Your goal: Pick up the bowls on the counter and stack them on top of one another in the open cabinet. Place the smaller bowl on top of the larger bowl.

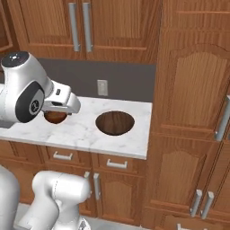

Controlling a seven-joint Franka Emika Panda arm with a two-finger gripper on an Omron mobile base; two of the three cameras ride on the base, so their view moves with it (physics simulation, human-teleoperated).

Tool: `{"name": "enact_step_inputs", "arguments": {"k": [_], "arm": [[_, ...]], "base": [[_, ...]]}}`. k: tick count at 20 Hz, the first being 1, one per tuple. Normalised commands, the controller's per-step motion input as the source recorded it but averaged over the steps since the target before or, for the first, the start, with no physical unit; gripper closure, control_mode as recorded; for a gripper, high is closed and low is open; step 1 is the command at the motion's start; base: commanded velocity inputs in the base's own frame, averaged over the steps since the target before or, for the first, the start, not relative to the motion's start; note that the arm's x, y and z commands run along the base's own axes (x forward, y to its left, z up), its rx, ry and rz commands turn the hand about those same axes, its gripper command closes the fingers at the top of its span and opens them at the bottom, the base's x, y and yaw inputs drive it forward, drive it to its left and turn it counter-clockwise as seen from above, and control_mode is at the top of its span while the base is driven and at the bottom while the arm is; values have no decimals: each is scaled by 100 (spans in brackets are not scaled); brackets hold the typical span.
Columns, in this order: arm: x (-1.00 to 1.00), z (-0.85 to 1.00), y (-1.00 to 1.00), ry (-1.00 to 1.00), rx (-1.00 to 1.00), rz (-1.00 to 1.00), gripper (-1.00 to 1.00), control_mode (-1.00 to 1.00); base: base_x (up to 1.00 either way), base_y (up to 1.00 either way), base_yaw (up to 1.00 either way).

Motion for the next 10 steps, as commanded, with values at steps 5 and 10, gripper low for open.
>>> {"name": "enact_step_inputs", "arguments": {"k": [5,10], "arm": [[0,0,0,0,0,0,-100,100],[0,0,0,0,0,0,-100,100]], "base": [[45,-20,-1],[59,-15,0]]}}
